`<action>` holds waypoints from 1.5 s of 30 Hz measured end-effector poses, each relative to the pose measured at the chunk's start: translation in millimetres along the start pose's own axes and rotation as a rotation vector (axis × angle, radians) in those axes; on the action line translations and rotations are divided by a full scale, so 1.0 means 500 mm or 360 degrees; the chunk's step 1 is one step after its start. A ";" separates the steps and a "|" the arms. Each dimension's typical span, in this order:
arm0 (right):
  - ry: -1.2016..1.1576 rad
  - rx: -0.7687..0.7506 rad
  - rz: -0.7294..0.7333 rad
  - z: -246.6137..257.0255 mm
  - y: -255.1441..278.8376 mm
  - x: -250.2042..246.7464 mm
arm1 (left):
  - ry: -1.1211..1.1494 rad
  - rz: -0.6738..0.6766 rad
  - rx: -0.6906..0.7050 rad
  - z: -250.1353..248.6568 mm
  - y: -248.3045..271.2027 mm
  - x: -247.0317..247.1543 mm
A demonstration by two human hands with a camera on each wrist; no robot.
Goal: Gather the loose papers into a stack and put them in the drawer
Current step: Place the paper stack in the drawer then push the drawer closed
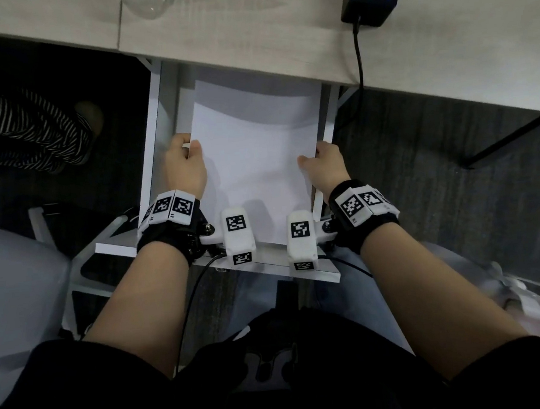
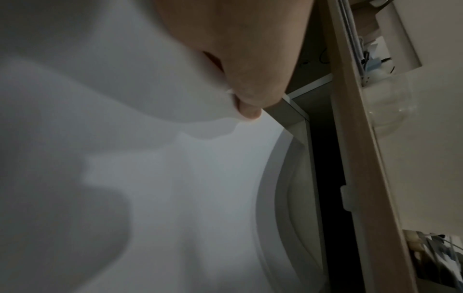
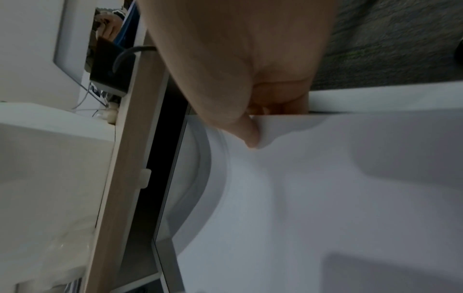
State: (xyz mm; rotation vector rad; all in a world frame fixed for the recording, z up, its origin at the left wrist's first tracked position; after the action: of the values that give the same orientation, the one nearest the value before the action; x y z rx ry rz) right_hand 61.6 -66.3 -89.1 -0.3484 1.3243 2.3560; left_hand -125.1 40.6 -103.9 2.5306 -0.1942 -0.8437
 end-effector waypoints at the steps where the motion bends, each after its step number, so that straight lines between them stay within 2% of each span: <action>1: -0.0003 -0.0012 0.0017 -0.004 -0.004 0.007 | 0.0024 0.0003 0.0003 0.010 -0.009 0.006; 8: 0.0065 0.0046 0.0179 -0.018 -0.005 0.034 | 0.0019 0.0016 -0.0059 0.070 -0.040 0.031; 13: -0.0043 0.0131 0.0264 -0.006 0.028 0.026 | 0.0071 0.0020 -0.0079 0.079 -0.040 0.031; 16: 0.0100 0.0035 0.0288 -0.012 0.027 0.024 | 0.0066 0.0073 -0.0124 0.084 -0.042 0.031; 22: 0.0269 -0.0130 0.0097 -0.011 0.030 -0.014 | 0.0013 0.0166 -0.0097 0.101 -0.039 0.028; 27: 0.0141 -0.0128 0.0057 -0.020 0.022 -0.045 | 0.0045 0.0137 -0.0113 0.089 -0.026 0.033; 35: 0.0069 -0.0104 0.0005 -0.032 0.011 -0.045 | 0.0005 0.0245 -0.0120 0.088 -0.035 0.041; 41: 0.0048 -0.0102 -0.0010 -0.033 0.006 -0.043 | -0.0371 0.0325 -0.0219 0.061 -0.023 0.055; 45: 0.0021 -0.0108 0.0011 -0.037 0.004 -0.044 | -0.0773 0.0346 -0.0253 0.047 -0.019 0.059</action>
State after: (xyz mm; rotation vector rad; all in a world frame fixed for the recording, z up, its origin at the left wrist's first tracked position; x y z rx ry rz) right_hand 80.3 -88.2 -88.0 -0.3812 1.2553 2.4128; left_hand -115.6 32.2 -140.5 2.0750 -0.5234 -1.3110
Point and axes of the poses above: each hand's wrist, its own y-axis away from the middle knuckle, its own x-axis out of the palm, z = x × y, the point moved 3 cm from there along -y, towards the middle knuckle, and after that the axes turned 6 degrees about y, right-handed, at the moved point
